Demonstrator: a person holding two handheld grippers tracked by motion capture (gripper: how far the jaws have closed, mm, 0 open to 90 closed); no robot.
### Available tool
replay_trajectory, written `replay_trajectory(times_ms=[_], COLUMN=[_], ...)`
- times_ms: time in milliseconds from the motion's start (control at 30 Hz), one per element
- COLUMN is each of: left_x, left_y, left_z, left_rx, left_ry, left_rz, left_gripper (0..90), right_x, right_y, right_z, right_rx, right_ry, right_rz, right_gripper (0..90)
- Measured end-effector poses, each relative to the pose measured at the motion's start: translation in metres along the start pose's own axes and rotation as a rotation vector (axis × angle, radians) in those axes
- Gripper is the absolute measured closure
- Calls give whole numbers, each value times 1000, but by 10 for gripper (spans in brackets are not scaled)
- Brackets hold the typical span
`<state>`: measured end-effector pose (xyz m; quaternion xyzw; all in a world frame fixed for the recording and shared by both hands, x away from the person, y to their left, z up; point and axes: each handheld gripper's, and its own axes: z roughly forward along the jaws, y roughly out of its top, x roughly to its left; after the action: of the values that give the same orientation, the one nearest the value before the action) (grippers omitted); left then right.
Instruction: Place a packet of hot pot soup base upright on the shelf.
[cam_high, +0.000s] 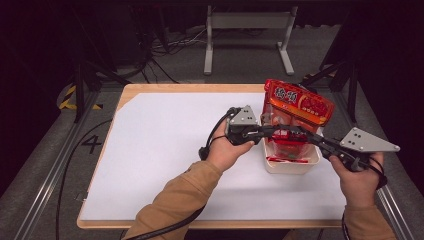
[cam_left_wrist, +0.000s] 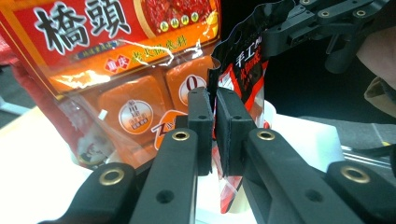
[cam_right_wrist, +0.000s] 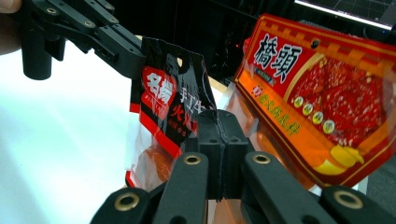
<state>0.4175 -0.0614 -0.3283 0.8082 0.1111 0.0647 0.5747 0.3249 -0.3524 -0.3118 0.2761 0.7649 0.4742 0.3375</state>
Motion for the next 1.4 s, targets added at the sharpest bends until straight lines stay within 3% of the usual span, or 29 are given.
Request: replay_trajectory(times_ms=[767, 1400], left_x=[-2, -5], left_y=[-3, -3], left_z=[16, 24], left_rx=[21, 28], left_ry=[-65, -76], left_rz=[-36, -35], left_gripper=[858, 862], right_x=[0, -3], right_y=[-7, -9], right_z=[-9, -14], right_rx=[45, 95], right_ry=[-32, -24], right_rz=[11, 35], right_gripper=[900, 900])
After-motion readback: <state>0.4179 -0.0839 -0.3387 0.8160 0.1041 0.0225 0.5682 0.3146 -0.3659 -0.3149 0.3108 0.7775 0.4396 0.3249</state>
